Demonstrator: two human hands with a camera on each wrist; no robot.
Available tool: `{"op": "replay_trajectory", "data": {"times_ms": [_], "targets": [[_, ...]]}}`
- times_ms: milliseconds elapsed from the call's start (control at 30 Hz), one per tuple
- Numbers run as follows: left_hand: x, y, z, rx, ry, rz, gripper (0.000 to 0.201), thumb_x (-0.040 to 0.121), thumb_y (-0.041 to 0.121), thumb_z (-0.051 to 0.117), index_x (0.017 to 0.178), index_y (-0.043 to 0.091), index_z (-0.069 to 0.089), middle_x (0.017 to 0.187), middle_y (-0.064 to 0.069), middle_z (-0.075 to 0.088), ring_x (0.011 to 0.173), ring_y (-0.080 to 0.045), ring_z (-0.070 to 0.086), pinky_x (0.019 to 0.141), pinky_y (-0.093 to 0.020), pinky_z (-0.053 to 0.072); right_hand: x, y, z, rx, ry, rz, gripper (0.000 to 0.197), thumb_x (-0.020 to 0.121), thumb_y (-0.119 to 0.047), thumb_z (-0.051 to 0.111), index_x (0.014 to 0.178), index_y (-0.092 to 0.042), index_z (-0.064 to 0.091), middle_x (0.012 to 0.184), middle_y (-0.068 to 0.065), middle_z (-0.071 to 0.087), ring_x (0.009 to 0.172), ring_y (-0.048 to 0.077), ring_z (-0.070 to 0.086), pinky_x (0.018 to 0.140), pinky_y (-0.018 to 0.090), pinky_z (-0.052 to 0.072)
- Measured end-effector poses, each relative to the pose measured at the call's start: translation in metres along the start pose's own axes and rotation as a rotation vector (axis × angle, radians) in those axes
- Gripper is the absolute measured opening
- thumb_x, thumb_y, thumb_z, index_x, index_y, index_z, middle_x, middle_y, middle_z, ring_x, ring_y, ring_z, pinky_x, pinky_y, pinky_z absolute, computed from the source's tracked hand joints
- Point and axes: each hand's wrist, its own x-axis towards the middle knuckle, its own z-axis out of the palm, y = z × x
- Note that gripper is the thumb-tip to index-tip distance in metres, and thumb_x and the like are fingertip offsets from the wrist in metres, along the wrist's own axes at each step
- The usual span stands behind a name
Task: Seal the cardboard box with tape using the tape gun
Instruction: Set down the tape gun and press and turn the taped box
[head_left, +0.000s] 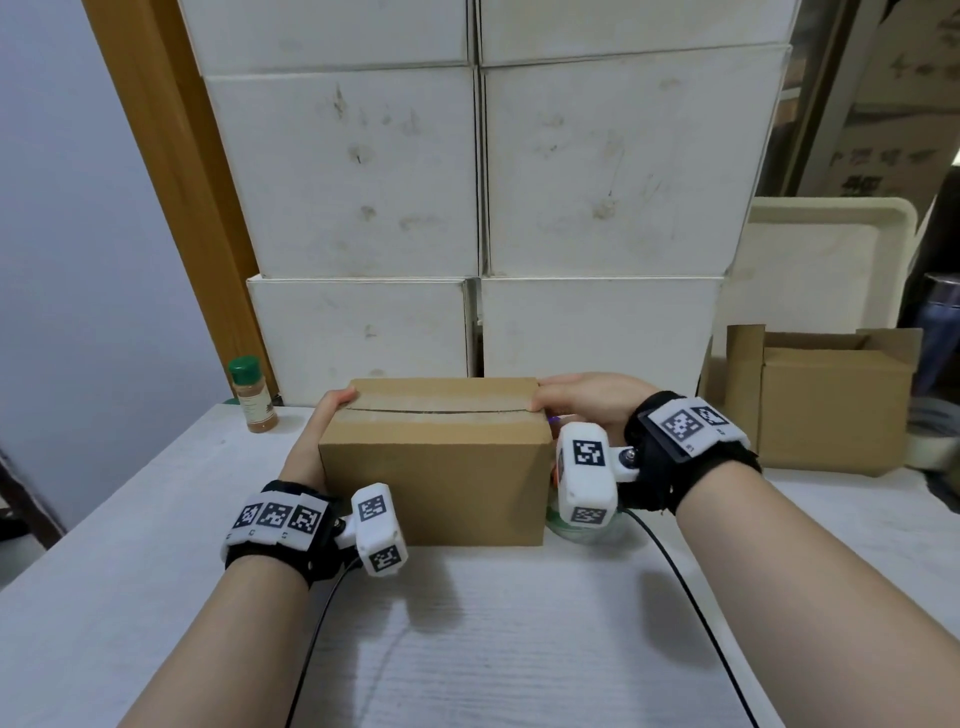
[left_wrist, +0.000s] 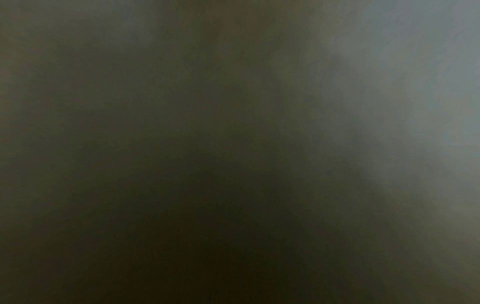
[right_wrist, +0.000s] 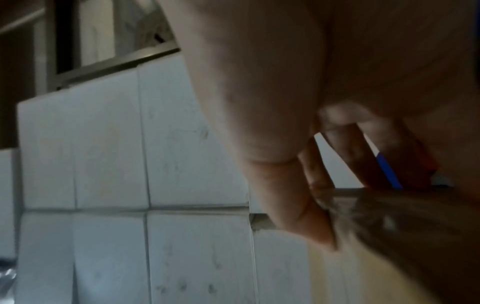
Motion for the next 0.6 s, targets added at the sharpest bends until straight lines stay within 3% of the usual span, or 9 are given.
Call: {"op": "replay_trajectory", "data": {"times_ms": [100, 133, 200, 267, 300, 367, 467, 500, 600], "targets": [[-0.003, 0.003, 0.0, 0.024, 0.037, 0.014, 0.035, 0.081, 0.052, 0.058, 0.082, 0.017, 0.06, 0.048, -0.007, 0.061, 0.04, -0.017, 0.06, 0.053, -0.024, 0.047, 0.003, 0.017, -0.006, 0.368, -0.027, 0.011, 0.026, 0.089, -0.002, 0.048, 0.113, -0.005, 0.058, 0.095, 0.013, 0.06, 0.078, 0.026, 0.058, 0.065, 0.031, 0.052], [-0.002, 0.004, -0.003, 0.031, 0.045, 0.017, 0.035, 0.081, 0.051, 0.059, 0.083, 0.017, 0.06, 0.046, -0.007, 0.061, 0.043, -0.018, 0.061, 0.056, -0.027, 0.045, 0.004, 0.024, -0.008, 0.457, -0.017, 0.022, 0.027, 0.09, -0.003, 0.048, 0.115, -0.006, 0.055, 0.088, 0.012, 0.057, 0.077, 0.026, 0.056, 0.067, 0.033, 0.051], [-0.005, 0.007, -0.004, 0.074, 0.039, 0.035, 0.034, 0.082, 0.047, 0.061, 0.087, 0.014, 0.06, 0.046, -0.007, 0.063, 0.056, -0.021, 0.061, 0.059, -0.031, 0.045, 0.003, 0.031, -0.008, 0.518, 0.002, 0.031, 0.017, 0.089, -0.005, 0.048, 0.106, -0.01, 0.049, 0.07, 0.006, 0.039, 0.063, 0.02, 0.043, 0.068, 0.032, 0.043], [-0.011, 0.012, -0.002, 0.156, 0.024, 0.072, 0.028, 0.087, 0.039, 0.058, 0.084, 0.012, 0.058, 0.045, -0.003, 0.065, 0.062, -0.021, 0.06, 0.061, -0.031, 0.044, 0.005, 0.03, -0.008, 0.511, 0.061, -0.003, 0.008, 0.089, -0.008, 0.051, 0.097, -0.009, 0.049, 0.071, 0.013, 0.049, 0.059, 0.02, 0.05, 0.069, 0.032, 0.045], [-0.014, 0.016, 0.001, 0.195, 0.019, 0.076, 0.025, 0.09, 0.035, 0.055, 0.084, 0.01, 0.058, 0.045, -0.002, 0.065, 0.059, -0.02, 0.062, 0.06, -0.03, 0.045, 0.006, 0.028, -0.007, 0.477, 0.105, -0.037, 0.011, 0.09, -0.012, 0.054, 0.099, -0.006, 0.052, 0.082, 0.018, 0.059, 0.067, 0.024, 0.059, 0.074, 0.034, 0.052], [-0.012, 0.024, -0.001, 0.266, -0.019, 0.067, 0.025, 0.093, 0.032, 0.053, 0.093, 0.008, 0.059, 0.055, -0.004, 0.069, 0.059, -0.017, 0.066, 0.064, -0.028, 0.049, 0.008, 0.018, 0.0, 0.352, 0.177, -0.1, 0.023, 0.092, -0.025, 0.057, 0.103, -0.006, 0.057, 0.107, 0.019, 0.063, 0.088, 0.028, 0.064, 0.085, 0.041, 0.055], [-0.008, 0.037, -0.008, 0.356, -0.004, -0.002, 0.046, 0.085, 0.037, 0.063, 0.116, 0.004, 0.058, 0.099, -0.014, 0.069, 0.095, -0.027, 0.063, 0.088, -0.038, 0.05, 0.004, -0.005, 0.016, -0.02, 0.236, -0.128, 0.043, 0.087, -0.048, 0.057, 0.106, -0.009, 0.061, 0.112, 0.01, 0.065, 0.099, 0.025, 0.062, 0.094, 0.041, 0.05], [-0.007, 0.041, -0.009, 0.388, 0.01, -0.026, 0.046, 0.084, 0.036, 0.066, 0.116, 0.005, 0.059, 0.108, -0.014, 0.066, 0.103, -0.028, 0.061, 0.094, -0.041, 0.048, 0.001, -0.012, 0.021, -0.151, 0.273, -0.124, 0.051, 0.087, -0.051, 0.056, 0.11, -0.006, 0.06, 0.111, 0.007, 0.065, 0.099, 0.024, 0.061, 0.093, 0.039, 0.049], [-0.008, 0.051, 0.004, 0.538, 0.085, 0.013, 0.033, 0.09, 0.026, 0.06, 0.117, 0.007, 0.06, 0.104, -0.011, 0.064, 0.105, -0.027, 0.059, 0.101, -0.043, 0.046, -0.001, -0.024, 0.039, -0.361, 0.376, -0.094, 0.072, 0.085, -0.055, 0.057, 0.131, -0.001, 0.046, 0.123, 0.012, 0.057, 0.102, 0.026, 0.056, 0.084, 0.03, 0.043]]}}
